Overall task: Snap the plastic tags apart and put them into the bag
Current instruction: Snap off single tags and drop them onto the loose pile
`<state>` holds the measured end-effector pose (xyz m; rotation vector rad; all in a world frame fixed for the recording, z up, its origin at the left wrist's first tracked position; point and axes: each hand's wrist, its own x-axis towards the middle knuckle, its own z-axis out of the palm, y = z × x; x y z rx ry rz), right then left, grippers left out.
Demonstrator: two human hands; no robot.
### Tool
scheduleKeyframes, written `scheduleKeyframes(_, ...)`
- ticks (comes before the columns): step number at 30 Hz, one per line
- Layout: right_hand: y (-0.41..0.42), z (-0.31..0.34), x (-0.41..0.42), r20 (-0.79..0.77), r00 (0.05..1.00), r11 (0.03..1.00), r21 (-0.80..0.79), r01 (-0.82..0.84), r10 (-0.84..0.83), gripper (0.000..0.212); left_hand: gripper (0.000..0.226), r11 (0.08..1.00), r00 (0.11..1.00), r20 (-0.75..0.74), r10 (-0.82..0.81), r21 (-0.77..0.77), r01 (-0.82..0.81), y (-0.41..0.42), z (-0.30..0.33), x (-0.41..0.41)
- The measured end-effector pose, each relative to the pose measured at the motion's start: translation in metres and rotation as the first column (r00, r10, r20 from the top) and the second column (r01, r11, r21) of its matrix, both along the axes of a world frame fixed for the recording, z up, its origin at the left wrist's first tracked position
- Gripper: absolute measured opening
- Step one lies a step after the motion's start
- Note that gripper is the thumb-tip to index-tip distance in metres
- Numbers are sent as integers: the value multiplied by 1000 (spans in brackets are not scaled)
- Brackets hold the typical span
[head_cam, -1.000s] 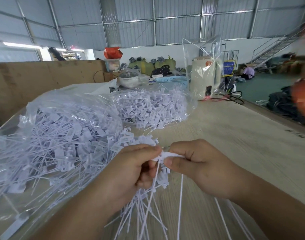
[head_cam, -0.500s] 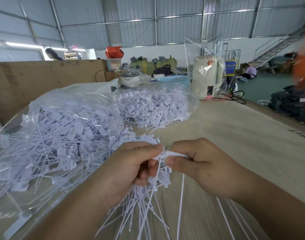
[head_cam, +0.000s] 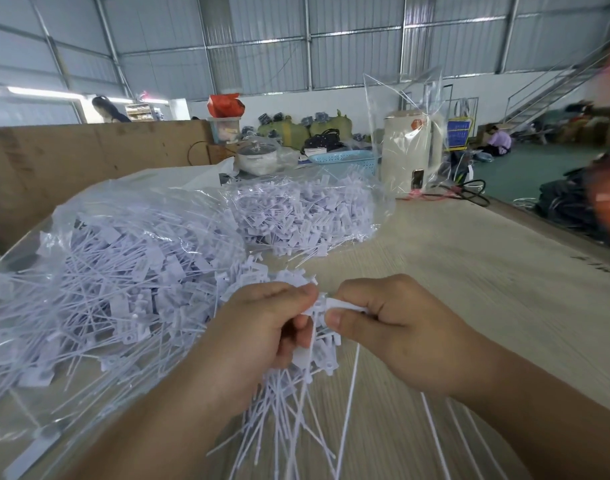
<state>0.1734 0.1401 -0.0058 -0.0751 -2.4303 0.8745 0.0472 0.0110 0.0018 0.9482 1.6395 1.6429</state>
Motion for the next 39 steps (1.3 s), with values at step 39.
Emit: scheduleKeyframes(39, 9, -3, 3, 117, 993, 998, -65, -9, 16, 38, 27, 808, 574, -632, 521, 149, -569, -14, 4, -61)
